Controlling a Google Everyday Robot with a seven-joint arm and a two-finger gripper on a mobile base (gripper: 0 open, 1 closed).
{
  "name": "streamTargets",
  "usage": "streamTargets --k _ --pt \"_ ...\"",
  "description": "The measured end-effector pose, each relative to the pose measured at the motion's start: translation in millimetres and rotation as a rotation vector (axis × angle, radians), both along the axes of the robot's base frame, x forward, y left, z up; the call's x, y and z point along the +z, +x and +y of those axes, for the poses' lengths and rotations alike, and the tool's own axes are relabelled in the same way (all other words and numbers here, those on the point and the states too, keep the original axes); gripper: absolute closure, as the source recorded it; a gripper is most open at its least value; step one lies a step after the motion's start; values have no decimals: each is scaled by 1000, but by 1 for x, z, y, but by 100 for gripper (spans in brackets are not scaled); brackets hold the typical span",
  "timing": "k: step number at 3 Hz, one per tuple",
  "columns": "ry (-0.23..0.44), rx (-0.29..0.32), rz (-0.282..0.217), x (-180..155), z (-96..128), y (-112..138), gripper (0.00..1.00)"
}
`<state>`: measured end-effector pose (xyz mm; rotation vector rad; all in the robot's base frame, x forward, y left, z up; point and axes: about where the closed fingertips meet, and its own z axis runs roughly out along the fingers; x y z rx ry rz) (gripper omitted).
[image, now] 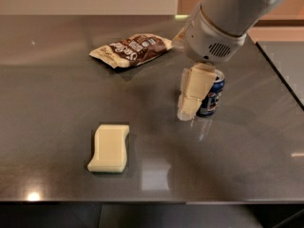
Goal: Move sponge near brown chip bag
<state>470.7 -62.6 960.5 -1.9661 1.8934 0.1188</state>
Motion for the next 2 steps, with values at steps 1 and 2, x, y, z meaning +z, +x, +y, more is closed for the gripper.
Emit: streamTargets --k 1,2 --pt "-12 68 34 -23 30 -4 0" --pt "-11 122 70 -44 52 -13 0"
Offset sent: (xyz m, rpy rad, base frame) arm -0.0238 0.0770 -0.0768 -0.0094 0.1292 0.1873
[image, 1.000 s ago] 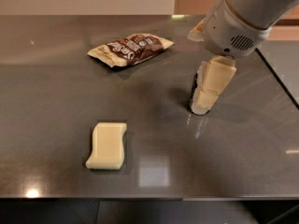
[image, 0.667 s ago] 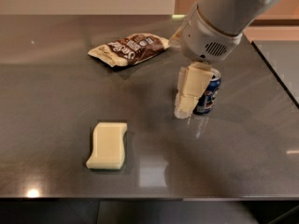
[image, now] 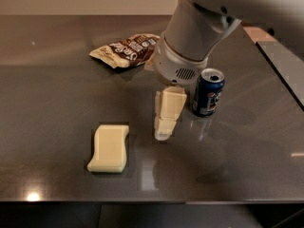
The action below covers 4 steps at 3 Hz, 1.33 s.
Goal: Move sponge near brown chip bag
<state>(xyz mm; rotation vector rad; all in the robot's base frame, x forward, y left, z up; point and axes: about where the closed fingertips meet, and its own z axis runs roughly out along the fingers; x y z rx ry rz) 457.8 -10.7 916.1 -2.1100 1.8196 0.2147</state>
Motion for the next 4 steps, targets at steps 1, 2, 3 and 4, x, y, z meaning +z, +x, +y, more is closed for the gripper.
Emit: streamTargets --k 1,2,3,4 --pt "10 51 33 -21 18 -13 0" --pt "17 81 53 -34 28 -21 0" --pt "25 107 63 -50 40 -27 0" --pt "45 129 79 -68 56 -34 0"
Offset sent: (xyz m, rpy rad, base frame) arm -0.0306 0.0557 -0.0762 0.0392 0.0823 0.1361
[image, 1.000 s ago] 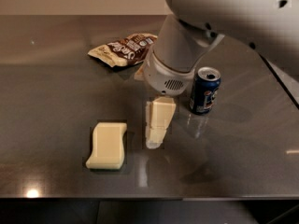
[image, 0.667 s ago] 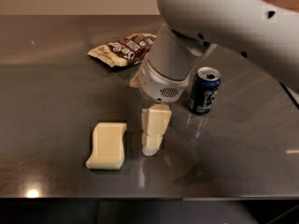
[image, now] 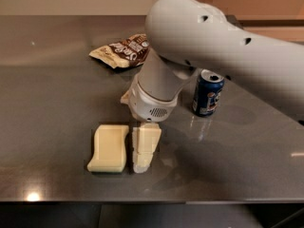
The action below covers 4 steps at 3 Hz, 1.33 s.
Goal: Move sponge near brown chip bag
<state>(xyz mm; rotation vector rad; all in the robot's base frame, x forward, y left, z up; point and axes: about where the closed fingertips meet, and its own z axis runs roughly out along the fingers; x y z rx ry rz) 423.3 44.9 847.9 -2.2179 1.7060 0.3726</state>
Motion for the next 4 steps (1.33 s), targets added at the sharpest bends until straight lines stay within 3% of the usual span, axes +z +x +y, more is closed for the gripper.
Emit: streamTargets --k 2,4 --pt "45 25 50 -20 29 -20 1" --pt "13 52 83 -18 51 -33 46"
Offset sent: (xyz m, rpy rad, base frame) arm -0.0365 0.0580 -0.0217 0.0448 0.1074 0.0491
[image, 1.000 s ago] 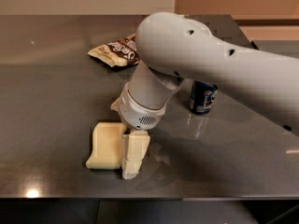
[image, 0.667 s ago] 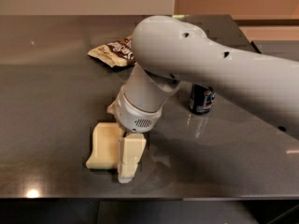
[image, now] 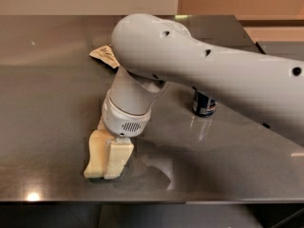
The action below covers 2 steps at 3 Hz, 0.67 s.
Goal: Move sponge near brown chip bag
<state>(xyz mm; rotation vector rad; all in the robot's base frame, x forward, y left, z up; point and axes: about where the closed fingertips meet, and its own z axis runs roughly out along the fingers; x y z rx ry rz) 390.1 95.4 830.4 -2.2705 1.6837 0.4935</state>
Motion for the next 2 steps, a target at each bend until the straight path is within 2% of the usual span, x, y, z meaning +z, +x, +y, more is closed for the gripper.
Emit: streamTargets --k 1,2 --pt "-1 -11 -10 9 2 9 70" --pt "16 -67 -51 33 -2 37 92"
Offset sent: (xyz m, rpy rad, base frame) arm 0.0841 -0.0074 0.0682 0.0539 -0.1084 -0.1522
